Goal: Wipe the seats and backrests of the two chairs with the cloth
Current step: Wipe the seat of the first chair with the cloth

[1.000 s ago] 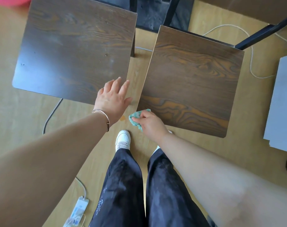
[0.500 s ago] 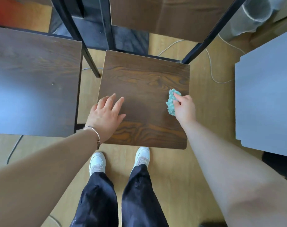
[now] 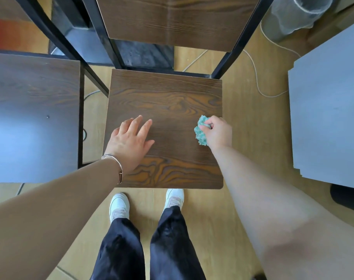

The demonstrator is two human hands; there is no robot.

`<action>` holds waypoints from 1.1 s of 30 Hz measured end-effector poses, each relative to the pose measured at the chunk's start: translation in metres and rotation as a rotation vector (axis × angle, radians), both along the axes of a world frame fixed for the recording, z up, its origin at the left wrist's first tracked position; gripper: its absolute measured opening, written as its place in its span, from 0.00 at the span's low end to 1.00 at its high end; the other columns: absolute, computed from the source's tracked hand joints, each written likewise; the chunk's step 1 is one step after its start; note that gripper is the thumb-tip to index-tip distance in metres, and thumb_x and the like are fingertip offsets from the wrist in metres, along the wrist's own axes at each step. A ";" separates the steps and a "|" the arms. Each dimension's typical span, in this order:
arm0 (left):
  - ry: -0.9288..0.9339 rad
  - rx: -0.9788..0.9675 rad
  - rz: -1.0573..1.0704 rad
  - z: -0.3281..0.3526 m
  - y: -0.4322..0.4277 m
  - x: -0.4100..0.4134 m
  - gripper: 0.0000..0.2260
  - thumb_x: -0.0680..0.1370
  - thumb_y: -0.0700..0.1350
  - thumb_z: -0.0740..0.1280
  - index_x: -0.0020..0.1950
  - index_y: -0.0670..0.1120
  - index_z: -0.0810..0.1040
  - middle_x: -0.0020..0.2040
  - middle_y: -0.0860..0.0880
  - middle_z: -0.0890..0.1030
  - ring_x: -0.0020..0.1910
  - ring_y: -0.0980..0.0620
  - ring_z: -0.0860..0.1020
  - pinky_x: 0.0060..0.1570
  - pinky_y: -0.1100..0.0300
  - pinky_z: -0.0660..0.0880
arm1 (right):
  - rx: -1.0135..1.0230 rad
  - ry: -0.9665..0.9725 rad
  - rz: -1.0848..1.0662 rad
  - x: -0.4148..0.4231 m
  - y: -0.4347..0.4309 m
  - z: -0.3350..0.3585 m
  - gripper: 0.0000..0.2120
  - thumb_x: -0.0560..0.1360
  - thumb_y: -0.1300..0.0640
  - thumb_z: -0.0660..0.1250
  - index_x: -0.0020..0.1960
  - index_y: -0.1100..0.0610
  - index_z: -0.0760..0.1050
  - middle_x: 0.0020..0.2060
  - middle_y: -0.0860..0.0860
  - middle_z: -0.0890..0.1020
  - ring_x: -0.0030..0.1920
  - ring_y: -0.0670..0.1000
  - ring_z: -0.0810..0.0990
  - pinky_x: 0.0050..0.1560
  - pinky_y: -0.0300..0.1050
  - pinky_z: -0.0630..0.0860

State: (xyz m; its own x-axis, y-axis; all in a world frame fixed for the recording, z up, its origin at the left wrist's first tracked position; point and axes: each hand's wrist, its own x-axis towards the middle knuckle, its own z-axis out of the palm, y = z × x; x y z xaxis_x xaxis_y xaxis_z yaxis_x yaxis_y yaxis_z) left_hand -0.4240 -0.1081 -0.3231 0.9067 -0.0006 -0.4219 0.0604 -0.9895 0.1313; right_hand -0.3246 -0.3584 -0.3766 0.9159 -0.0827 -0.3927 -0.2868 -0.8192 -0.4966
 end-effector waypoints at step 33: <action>-0.007 -0.006 0.046 0.003 0.087 -0.112 0.26 0.82 0.58 0.52 0.78 0.50 0.54 0.77 0.45 0.58 0.74 0.42 0.58 0.67 0.44 0.65 | 0.216 0.001 0.198 -0.189 0.100 0.016 0.07 0.71 0.59 0.76 0.41 0.60 0.79 0.36 0.43 0.73 0.34 0.40 0.72 0.37 0.29 0.65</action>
State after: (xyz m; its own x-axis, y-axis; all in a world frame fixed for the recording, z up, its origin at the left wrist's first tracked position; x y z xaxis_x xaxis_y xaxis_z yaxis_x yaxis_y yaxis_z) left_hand -0.5360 -0.0210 -0.3202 0.9086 0.0385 -0.4160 0.1048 -0.9849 0.1377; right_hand -0.5135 -0.2588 -0.3605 0.9056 0.1833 -0.3825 -0.1324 -0.7345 -0.6655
